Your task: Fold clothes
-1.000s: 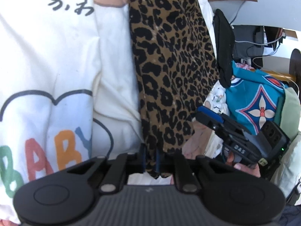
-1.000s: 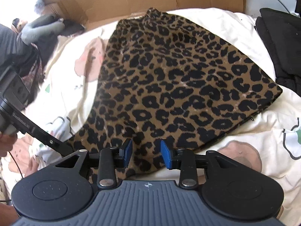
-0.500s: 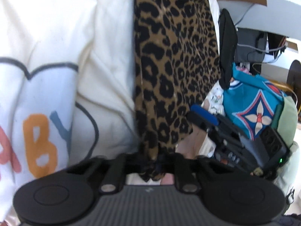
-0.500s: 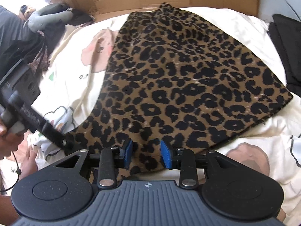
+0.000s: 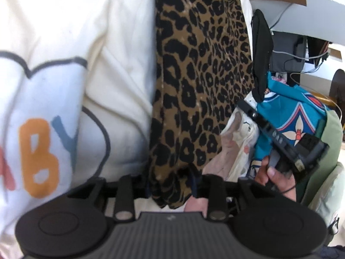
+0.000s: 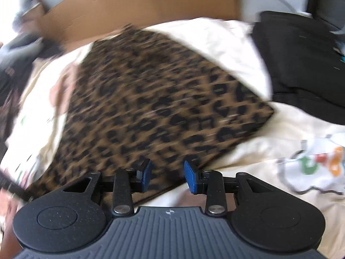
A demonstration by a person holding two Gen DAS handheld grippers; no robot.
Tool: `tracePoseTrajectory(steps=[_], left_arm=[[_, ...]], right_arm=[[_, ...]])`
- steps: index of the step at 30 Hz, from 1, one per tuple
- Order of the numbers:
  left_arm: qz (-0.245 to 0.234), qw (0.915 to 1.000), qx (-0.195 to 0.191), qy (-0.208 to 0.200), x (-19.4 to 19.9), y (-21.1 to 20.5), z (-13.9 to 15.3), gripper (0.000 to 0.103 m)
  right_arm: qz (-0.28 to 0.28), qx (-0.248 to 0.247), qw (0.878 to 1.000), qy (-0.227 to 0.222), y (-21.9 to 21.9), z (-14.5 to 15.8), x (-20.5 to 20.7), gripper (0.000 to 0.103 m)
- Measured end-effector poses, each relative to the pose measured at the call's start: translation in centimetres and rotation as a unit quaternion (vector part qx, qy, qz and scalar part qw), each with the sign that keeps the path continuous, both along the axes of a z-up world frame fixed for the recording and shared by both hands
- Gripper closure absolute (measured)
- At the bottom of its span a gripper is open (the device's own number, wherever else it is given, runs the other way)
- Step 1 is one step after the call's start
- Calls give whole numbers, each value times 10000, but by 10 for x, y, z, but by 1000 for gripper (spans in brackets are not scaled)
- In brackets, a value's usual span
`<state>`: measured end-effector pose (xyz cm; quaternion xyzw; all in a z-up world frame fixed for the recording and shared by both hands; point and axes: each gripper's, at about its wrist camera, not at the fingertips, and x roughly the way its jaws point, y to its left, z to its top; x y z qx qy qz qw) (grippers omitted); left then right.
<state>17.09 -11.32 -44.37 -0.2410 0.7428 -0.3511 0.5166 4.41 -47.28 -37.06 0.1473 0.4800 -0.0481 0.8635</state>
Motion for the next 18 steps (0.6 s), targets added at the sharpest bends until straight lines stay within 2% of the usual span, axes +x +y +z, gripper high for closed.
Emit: tracePoseTrajectory(steps=[1,4,10,18], left_arm=[[11,10000,-13,17,-1,-1,-2,72],[-58,10000,6,47,-4,0,-3,96],[-187,9996,125,-140,-1,7,10,97],[-310,9982,332,-389,9,15,20,97]], right_arm=[[-162,-21,9999,-30,-10,0,0,63],[-600,-63,9981,-122,-37,-1,0,63],[-1300,52,9912,-233,-79,-6,-1,62],[-1261,250,9910,-377,-97,-17,7,62]])
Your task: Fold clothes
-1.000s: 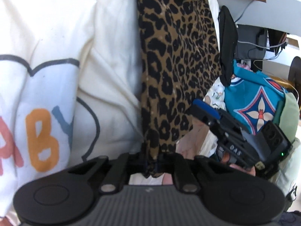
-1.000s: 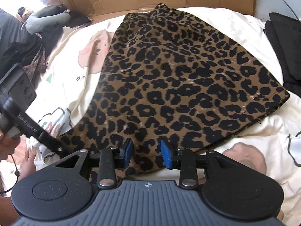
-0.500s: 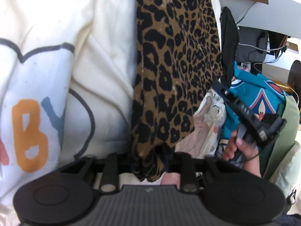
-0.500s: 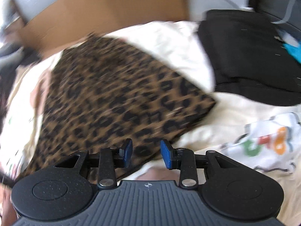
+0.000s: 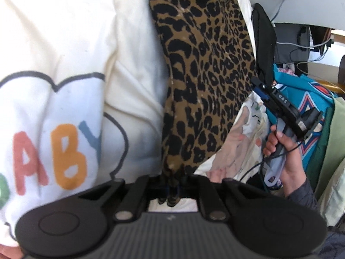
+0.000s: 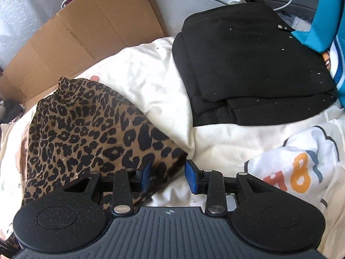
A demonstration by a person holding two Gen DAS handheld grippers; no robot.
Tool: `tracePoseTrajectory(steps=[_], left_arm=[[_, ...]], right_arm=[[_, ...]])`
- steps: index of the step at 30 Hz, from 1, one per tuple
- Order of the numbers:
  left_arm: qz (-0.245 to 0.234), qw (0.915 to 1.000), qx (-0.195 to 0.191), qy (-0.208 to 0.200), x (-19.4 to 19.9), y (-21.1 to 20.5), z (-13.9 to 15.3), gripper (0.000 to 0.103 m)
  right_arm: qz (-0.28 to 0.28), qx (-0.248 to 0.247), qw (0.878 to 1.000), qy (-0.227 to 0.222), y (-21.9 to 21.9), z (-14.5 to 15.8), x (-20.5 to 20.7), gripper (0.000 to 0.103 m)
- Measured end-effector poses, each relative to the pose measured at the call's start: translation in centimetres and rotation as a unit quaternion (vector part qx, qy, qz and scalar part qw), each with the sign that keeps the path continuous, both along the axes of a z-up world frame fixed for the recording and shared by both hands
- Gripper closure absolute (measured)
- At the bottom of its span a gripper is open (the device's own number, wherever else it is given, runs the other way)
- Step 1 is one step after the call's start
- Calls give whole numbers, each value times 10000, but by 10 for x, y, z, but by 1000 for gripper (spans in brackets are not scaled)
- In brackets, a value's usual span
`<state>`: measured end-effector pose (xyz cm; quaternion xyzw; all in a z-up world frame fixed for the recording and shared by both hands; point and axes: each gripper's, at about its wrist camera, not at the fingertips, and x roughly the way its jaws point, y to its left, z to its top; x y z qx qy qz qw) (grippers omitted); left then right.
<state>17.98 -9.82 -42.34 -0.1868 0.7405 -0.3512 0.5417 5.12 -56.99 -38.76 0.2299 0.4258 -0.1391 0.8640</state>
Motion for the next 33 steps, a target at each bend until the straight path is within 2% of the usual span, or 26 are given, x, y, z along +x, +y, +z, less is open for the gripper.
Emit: tracePoseTrajectory(steps=[5,9,12,15,19,23,25,27,29,33], left_arm=[[8,9998,102,-157,4,1,9,97],[29,9995,192,-237,9,9,11,97],[41,9992,249,-302,11,16,12,97],[88,9990,292,-332,12,24,14,97],[133,9988,310,-361,11,30,16,97],[154,9985,327,-412,10,31,19,97],[168,9983,333,-438,9,31,22,97],[176,9982,319,-480,8,32,28,97],[170,9980,301,-530,8,36,34,97],[178,9971,349,-646,10,52,48,97]], right_arm=[[253,-151,9995,-71,-2,1,8,62],[635,-277,9974,-182,-1,5,18,62],[1067,-182,9939,-195,1,1,27,62],[1385,-179,9902,-38,-1,-7,37,62],[1556,182,9876,129,-6,-18,50,62],[1840,210,9823,269,0,-22,55,61],[1884,230,9813,323,-2,-23,57,66],[1847,284,9817,371,-5,-21,60,93],[1815,405,9819,363,-7,-16,59,97],[1624,639,9841,320,-7,-4,50,99]])
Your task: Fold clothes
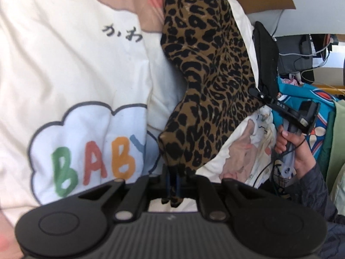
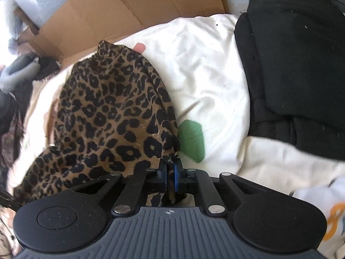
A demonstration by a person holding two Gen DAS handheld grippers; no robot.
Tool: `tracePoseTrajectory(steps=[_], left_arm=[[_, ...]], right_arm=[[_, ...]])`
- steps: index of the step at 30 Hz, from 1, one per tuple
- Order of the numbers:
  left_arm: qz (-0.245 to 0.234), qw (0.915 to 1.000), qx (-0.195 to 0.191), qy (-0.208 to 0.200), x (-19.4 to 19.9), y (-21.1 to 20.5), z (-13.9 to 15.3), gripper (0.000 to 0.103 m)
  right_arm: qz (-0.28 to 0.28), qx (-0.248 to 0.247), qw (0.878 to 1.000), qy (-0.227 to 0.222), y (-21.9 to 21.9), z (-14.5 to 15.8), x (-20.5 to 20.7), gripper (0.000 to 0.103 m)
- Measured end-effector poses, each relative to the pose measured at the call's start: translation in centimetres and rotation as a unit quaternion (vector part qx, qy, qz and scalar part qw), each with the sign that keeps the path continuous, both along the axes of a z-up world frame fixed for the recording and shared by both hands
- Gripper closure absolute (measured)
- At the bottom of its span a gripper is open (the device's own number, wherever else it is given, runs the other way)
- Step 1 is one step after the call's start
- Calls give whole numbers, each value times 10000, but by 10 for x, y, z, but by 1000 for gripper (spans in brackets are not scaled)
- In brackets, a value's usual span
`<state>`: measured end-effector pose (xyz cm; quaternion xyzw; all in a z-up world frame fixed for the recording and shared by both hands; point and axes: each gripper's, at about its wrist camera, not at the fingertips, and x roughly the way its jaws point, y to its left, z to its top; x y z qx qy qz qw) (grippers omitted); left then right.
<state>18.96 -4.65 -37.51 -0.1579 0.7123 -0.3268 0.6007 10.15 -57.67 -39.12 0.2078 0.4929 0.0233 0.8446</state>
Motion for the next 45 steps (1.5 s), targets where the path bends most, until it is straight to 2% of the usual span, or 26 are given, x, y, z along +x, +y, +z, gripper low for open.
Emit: tracePoseTrajectory(steps=[5,10,13,16,20,22,24,27,33,37,43,45], left_arm=[[81,9998,109,-132,3,23,18,98],[198,9985,381,-333,6,50,31,98],[449,9970,491,-395,8,70,32,98],[625,9955,578,-410,10,81,28,98],[659,9948,684,-375,6,77,13,98],[672,9945,719,-370,3,73,6,98],[725,9942,716,-349,0,72,1,98],[784,9939,691,-354,-2,71,-5,97],[825,9936,685,-355,-2,75,-16,96],[816,9938,672,-348,-3,77,-19,96],[833,9943,549,-382,-4,79,-26,86],[898,9942,481,-351,-4,81,-28,85]], right_arm=[[-306,627,9976,3,4,8,-18,100],[-543,1369,9890,140,15,7,-37,100],[-491,1677,9841,317,29,4,-46,100],[-391,1804,9818,453,41,-1,-50,100],[-392,1630,9842,564,42,-11,-47,95],[-446,1569,9851,540,37,-15,-45,85],[-500,1562,9853,470,29,-18,-43,66],[-292,1757,9831,420,26,-22,-37,55],[178,2161,9747,540,32,-39,-23,55],[364,2515,9648,675,34,-52,-16,55],[588,2694,9585,730,35,-53,-16,57],[682,2712,9572,744,36,-51,-18,56]])
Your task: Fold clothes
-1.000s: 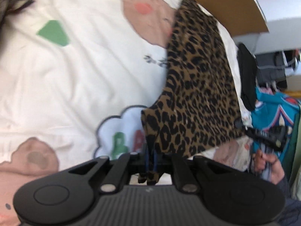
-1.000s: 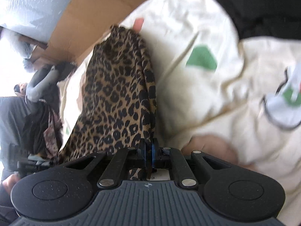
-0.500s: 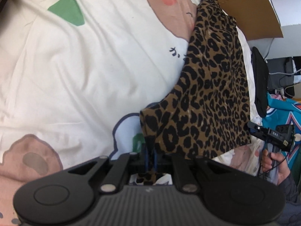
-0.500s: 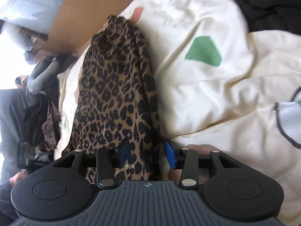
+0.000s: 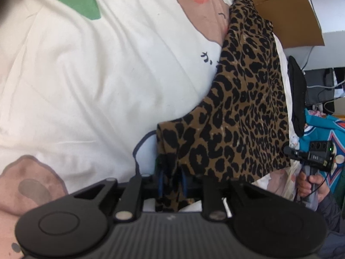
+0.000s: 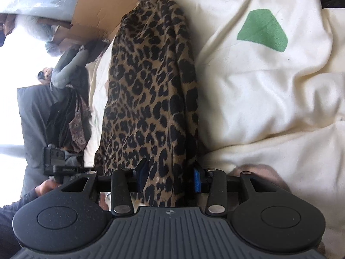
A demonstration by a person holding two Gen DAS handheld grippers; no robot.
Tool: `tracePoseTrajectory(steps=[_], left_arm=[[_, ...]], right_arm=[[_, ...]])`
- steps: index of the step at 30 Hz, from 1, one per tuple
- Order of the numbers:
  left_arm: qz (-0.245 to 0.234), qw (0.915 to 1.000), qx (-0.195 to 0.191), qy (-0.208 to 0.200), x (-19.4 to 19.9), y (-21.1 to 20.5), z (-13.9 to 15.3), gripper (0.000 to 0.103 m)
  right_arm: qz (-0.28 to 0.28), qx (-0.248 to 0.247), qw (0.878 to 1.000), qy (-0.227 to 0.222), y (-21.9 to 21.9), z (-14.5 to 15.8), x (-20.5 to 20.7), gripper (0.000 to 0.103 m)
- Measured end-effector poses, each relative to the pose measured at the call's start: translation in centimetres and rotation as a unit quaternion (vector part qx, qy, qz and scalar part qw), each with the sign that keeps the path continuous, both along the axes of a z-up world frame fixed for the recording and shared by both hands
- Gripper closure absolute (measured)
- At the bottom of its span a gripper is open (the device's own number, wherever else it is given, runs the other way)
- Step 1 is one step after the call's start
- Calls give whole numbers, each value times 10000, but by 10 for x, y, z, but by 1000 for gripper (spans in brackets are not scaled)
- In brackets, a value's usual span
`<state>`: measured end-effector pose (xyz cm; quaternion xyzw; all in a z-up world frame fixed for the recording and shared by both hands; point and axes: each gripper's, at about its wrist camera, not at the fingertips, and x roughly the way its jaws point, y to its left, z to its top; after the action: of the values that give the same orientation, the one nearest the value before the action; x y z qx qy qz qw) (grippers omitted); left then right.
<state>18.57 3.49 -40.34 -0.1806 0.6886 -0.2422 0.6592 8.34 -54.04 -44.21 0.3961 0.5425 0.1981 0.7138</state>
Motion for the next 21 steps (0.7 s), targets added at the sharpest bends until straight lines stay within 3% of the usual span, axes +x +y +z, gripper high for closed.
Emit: tracePoseTrajectory(steps=[3,7,9,15,19,21], left_arm=[[64,9999,-118,3,0,4,0,81],[110,9992,-368,-111,-2,6,3,60],[80,9989,-444,-145,-5,5,-2,59],[104,9978,-654,-65,-13,12,-6,67],[246,9973,-686,61,-12,22,-13,88],[246,9977,-623,132,-10,22,-11,92]], right_arm=[[24,36,10000,-21,2,2,-4,56],[-131,151,9998,-53,0,-1,-7,58],[-223,63,9997,-64,-2,-2,-9,84],[-383,295,9988,116,-8,-9,-20,86],[-350,307,9988,154,-4,-12,-24,86],[-327,268,9990,163,-2,-12,-25,92]])
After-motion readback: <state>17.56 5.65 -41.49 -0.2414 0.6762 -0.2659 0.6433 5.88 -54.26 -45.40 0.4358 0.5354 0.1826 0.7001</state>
